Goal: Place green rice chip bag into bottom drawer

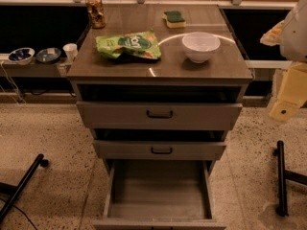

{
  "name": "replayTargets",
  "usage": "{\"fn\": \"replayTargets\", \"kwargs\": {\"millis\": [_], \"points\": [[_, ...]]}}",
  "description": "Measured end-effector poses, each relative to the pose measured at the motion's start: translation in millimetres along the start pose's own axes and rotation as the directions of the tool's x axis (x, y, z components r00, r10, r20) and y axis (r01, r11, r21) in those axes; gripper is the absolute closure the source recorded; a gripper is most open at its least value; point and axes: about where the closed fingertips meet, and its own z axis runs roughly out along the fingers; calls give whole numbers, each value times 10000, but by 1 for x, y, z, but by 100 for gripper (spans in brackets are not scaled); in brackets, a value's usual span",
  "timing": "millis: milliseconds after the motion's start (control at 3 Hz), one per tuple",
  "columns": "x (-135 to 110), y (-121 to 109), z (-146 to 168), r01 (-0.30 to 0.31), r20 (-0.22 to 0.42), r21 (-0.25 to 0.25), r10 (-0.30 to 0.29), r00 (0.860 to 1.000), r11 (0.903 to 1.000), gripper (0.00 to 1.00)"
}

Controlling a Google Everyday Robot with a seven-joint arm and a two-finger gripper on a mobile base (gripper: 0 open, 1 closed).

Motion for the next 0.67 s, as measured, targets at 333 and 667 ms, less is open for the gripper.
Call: {"fn": "replayTargets", "kwargs": {"millis": [333, 667], "points": [[0, 0, 0, 0, 0, 0, 0, 10000, 10000, 0], [-22, -14, 67, 536, 161, 452, -543, 9984, 9975, 0]]}}
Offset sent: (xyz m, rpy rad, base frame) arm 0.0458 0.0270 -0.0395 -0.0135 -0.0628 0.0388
